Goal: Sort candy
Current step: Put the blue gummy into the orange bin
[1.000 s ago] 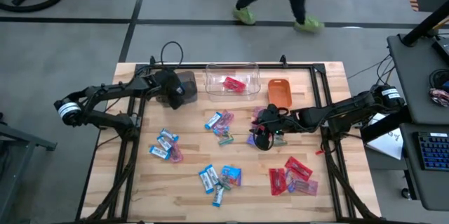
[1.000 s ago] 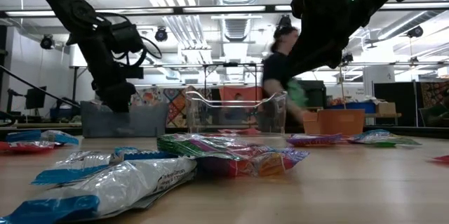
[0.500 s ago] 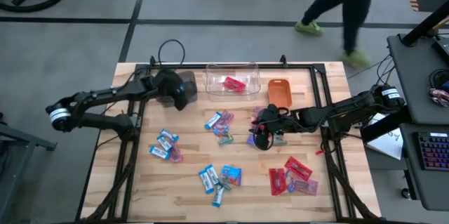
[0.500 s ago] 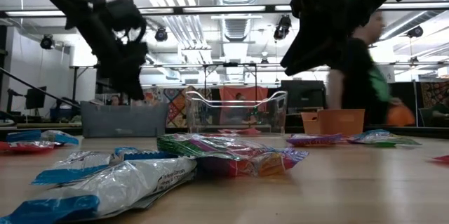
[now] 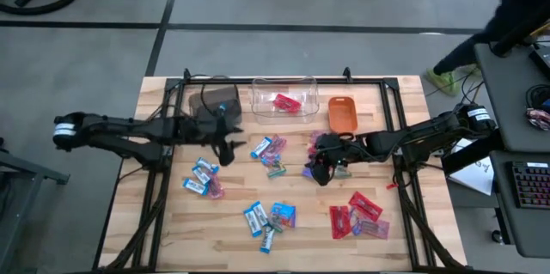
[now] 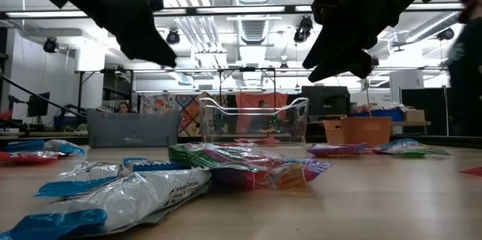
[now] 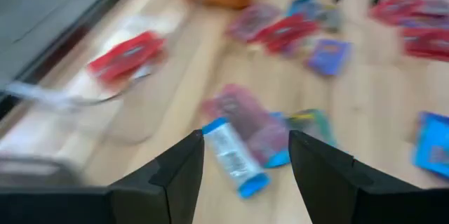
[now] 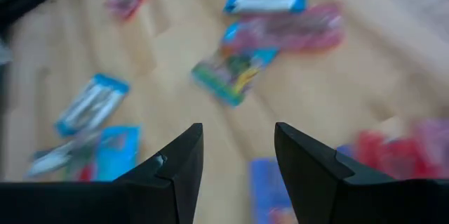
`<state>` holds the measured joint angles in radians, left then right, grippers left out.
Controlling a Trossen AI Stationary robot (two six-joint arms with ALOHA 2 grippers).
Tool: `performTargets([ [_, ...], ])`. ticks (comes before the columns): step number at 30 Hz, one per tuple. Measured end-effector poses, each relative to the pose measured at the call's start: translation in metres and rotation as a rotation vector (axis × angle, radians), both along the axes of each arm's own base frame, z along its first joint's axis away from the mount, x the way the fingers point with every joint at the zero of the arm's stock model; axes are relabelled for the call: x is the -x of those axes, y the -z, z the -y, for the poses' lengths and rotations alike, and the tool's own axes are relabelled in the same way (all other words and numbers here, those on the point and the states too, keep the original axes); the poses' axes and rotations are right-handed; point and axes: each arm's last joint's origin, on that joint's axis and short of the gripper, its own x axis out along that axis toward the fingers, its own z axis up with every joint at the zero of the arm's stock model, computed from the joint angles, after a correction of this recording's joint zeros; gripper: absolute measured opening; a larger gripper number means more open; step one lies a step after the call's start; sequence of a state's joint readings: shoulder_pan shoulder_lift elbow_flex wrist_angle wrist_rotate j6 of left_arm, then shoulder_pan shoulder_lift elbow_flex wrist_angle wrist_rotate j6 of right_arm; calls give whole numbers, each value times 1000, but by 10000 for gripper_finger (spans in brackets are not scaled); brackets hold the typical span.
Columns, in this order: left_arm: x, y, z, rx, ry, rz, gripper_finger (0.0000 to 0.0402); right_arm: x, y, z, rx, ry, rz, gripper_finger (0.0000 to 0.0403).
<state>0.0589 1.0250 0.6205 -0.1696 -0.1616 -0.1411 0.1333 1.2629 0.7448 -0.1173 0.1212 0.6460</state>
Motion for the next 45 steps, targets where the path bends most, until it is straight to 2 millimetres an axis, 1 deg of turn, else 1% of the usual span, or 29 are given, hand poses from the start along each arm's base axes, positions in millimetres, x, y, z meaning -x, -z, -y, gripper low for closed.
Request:
performTargets([
  [2,-3,-1,13,-24,29,19,191,0,-1,-3,-58,-21,1,166],
  [6,-6,-1,34,-97,34,45,191,0,-3,-10,-116,-52,-7,166],
  [9,-6,-1,43,-142,19,47,191,0,-5,-16,-172,-68,-9,166],
  [11,-6,0,46,-151,20,42,191,2,-4,-20,-203,-54,-42,166],
  [16,-8,4,47,-154,21,26,191,14,-1,-26,-268,40,-233,166],
  [20,-10,6,47,-165,28,12,191,26,-7,-32,-299,146,-420,166],
  [23,-11,8,48,-167,30,7,191,38,-11,-34,-289,243,-556,166],
  [26,-12,9,48,-168,29,5,191,50,-9,-29,-234,363,-654,166],
  [29,-14,10,48,-169,29,8,191,56,-4,-24,-161,416,-685,166],
  [34,-17,13,49,-173,31,0,191,60,6,-16,-141,449,-704,166],
  [42,-20,17,49,-187,21,-17,191,57,24,-5,-168,473,-659,166],
  [45,-20,17,47,-212,-16,-17,191,55,31,-2,-157,483,-682,166],
])
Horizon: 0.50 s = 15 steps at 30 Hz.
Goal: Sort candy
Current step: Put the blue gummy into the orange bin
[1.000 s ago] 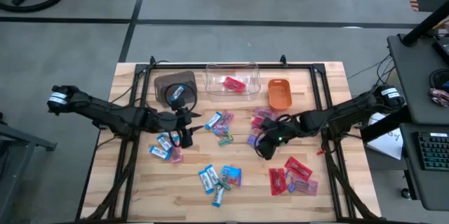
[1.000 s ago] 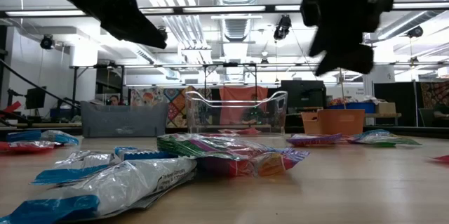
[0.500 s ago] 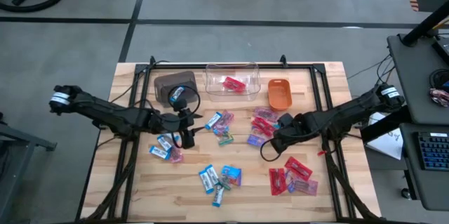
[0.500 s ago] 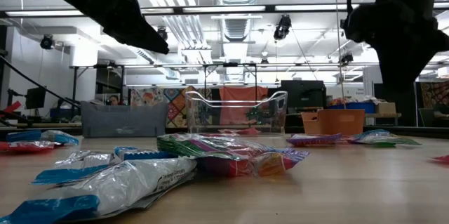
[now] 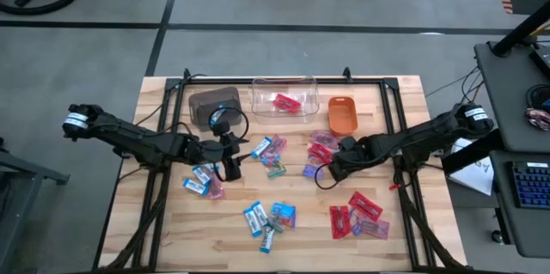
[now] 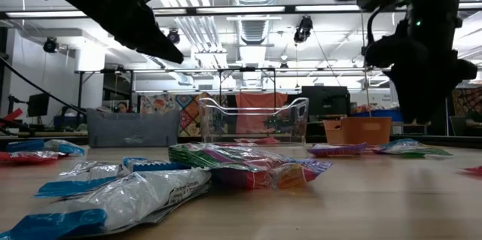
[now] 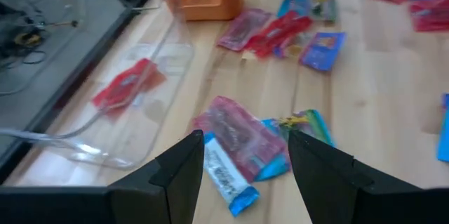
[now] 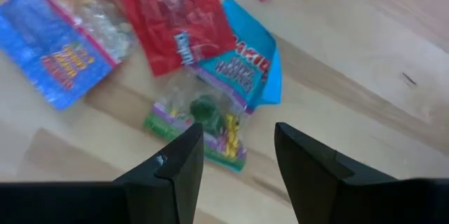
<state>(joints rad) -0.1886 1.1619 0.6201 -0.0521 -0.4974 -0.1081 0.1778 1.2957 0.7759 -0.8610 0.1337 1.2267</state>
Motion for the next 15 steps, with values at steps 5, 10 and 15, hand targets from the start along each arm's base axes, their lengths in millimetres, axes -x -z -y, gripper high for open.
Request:
performTargets([
  [5,2,-3,-2,-43,-40,13,191,-10,17,0,3,-17,-41,166],
  [10,4,-7,-4,-71,-82,29,191,-16,34,-1,13,-41,-113,166],
  [15,8,-13,-5,-73,-96,57,191,-18,38,-2,16,-58,-130,143],
])
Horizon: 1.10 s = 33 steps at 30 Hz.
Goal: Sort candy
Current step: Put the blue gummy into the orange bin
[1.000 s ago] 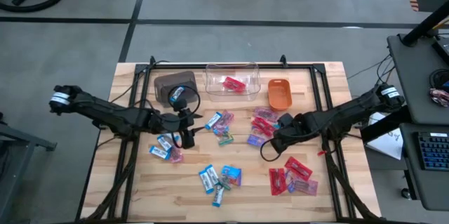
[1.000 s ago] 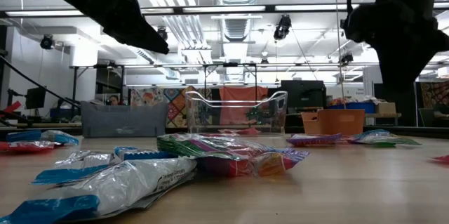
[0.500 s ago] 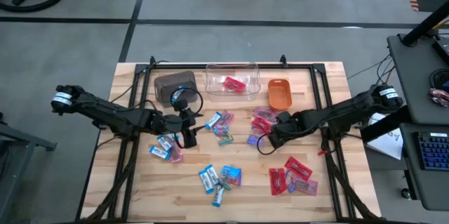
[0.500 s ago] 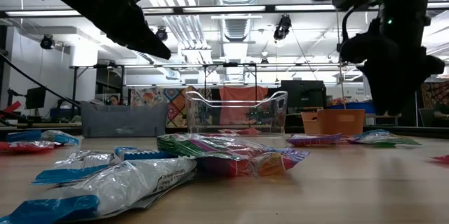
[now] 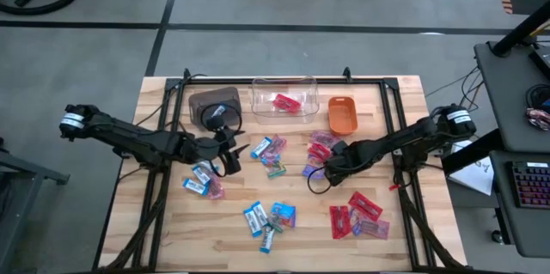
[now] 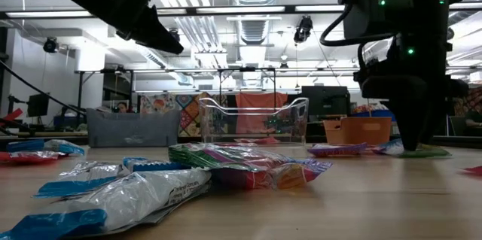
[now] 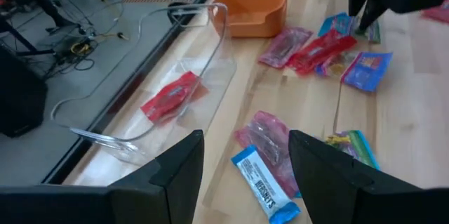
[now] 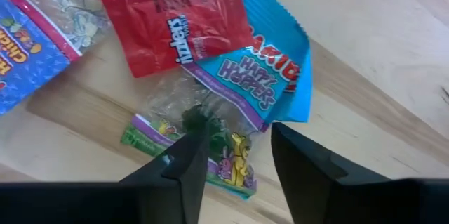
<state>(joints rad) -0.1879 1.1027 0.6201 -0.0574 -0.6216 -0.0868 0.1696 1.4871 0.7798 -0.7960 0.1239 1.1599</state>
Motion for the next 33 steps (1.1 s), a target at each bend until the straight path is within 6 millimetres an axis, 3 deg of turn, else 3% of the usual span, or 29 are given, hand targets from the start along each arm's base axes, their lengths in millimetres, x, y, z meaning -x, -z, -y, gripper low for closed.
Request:
performTargets([
  [9,7,-11,-1,10,0,50,191,1,-2,0,5,-36,6,18],
  [15,7,-10,-1,10,1,46,191,6,-11,1,0,-38,23,10],
  [26,7,-9,-1,10,1,40,191,26,-57,5,-20,-54,216,9],
  [33,7,-9,-1,12,1,41,191,28,-58,3,-93,-37,207,9],
])
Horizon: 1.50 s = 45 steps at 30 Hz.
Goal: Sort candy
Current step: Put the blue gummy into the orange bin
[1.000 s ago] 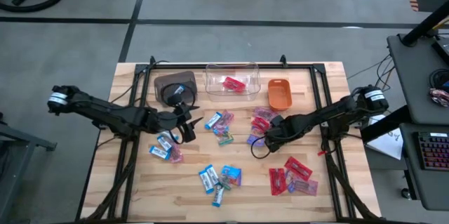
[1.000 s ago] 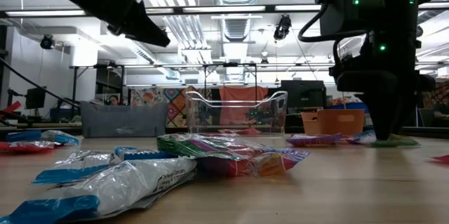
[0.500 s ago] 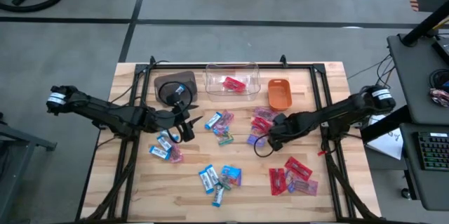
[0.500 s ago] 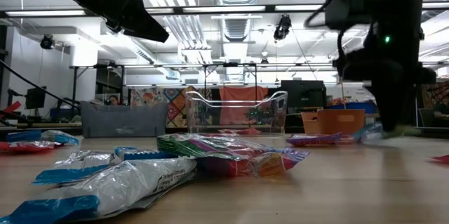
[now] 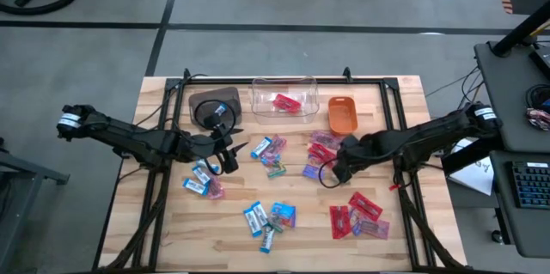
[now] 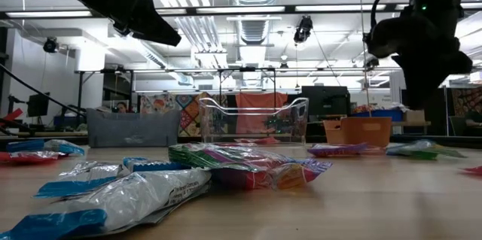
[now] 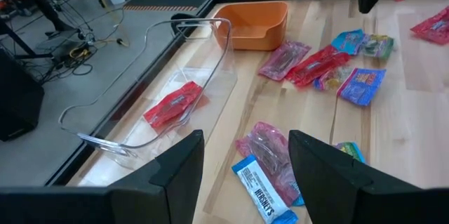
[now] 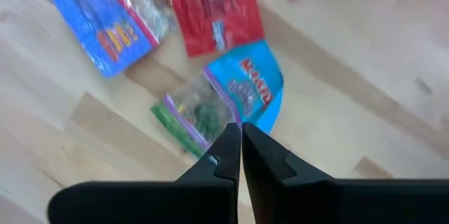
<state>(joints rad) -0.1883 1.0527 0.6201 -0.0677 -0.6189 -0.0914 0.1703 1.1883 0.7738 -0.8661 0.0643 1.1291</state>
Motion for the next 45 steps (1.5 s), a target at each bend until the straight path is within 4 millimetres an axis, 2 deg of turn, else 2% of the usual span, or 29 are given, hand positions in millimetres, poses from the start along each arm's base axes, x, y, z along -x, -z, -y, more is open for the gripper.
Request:
performTargets([
  [9,0,0,0,-1,4,-2,191,-4,7,-1,-17,7,-32,20],
  [22,0,1,0,0,2,-7,191,-7,9,-1,-25,80,-29,185],
  [26,0,1,0,-1,2,-8,191,-14,18,-2,-17,90,-43,204],
  [32,0,1,0,-1,2,-9,191,-23,44,-3,23,118,-153,206],
  [37,0,1,0,-1,2,-9,191,-29,61,-4,49,77,-213,197],
  [40,0,1,0,3,1,-7,191,-31,67,-5,55,52,-232,167],
  [45,0,1,0,6,-1,-5,191,-31,69,-5,58,36,-246,74],
])
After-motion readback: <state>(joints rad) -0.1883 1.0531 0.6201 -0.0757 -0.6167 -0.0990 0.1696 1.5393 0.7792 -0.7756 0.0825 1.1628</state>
